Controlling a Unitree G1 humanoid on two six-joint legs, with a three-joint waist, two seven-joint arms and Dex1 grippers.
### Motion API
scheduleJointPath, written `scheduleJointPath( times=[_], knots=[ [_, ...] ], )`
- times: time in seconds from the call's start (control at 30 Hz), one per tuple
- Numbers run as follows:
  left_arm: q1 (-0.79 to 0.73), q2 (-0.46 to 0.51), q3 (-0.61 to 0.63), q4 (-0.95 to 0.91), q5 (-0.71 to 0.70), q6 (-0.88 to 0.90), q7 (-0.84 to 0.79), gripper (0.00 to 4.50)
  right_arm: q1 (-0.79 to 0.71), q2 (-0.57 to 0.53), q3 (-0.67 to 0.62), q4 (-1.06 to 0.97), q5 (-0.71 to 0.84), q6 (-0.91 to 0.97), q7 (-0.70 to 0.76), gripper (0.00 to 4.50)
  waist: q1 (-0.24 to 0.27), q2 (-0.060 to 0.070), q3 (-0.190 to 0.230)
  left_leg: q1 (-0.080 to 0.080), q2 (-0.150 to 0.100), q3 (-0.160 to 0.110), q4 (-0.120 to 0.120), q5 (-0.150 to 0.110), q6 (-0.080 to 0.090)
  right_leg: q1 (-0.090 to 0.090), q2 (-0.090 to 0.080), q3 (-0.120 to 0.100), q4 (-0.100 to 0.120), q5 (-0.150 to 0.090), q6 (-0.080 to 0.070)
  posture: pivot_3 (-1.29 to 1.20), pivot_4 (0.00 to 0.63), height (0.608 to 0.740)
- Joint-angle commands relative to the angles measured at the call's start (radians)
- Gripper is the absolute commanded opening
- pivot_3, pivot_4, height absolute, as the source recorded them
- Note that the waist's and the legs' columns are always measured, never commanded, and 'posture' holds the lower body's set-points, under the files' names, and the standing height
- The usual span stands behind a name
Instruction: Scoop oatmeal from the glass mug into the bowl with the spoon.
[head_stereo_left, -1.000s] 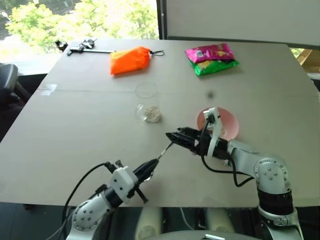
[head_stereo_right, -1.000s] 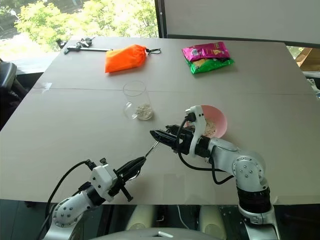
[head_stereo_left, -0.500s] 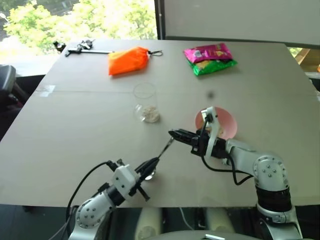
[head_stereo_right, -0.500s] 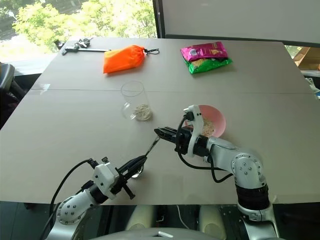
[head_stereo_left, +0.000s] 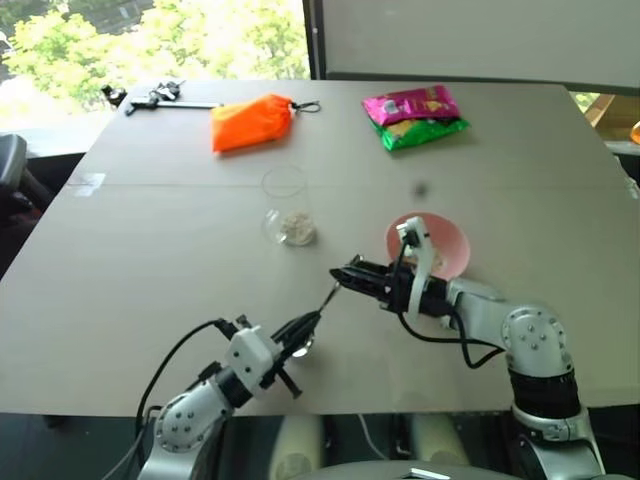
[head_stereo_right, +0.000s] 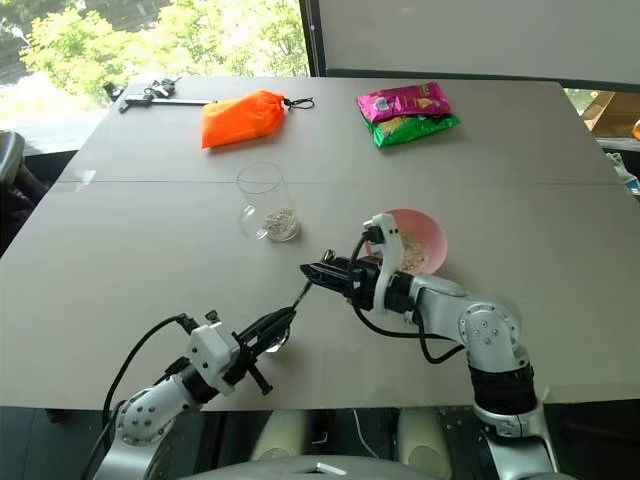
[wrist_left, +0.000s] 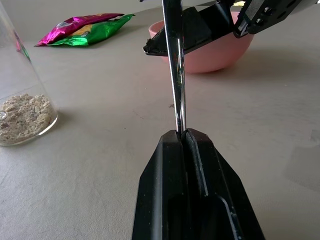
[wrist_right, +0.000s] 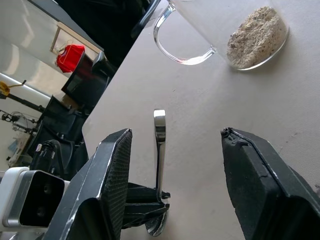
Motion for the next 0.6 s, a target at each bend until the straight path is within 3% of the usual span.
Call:
scheduleJointPath(
  times=[0.03,0.13,0.27,0.6],
  knots=[
    [0.004,0.003,-0.002,-0.037,-0.021,-0.012,0.004,0.0,-0.017,0.012,0.005,-0.022,0.002,-0.014,0.004,2.86,0.0,0.0,0.0,0.0,0.0,0.0,0.0,0.0,0.0,0.0,0.0,0.0,0.0,0.0,0.0,0.0,0.15,0.696],
    [0.004,0.002,0.001,-0.036,-0.025,-0.008,0.006,0.0,-0.015,0.019,-0.001,-0.028,-0.003,-0.023,0.003,2.08,0.0,0.0,0.0,0.0,0.0,0.0,0.0,0.0,0.0,0.0,0.0,0.0,0.0,0.0,0.0,0.0,0.15,0.696],
    [0.005,0.001,0.004,-0.035,-0.032,-0.002,0.008,0.0,-0.015,0.027,-0.005,-0.03,-0.009,-0.037,0.0,0.03,0.0,0.0,0.0,0.0,0.0,0.0,0.0,0.0,0.0,0.0,0.0,0.0,0.0,0.0,0.0,0.0,0.15,0.696],
    [0.018,-0.005,0.009,-0.04,-0.061,0.026,0.029,0.0,-0.009,0.031,-0.025,-0.037,-0.011,-0.069,-0.005,0.03,-0.001,0.0,0.0,0.0,0.0,0.0,0.0,0.0,0.0,-0.001,0.0,0.001,0.0,0.0,0.0,0.0,0.15,0.696]
  ],
)
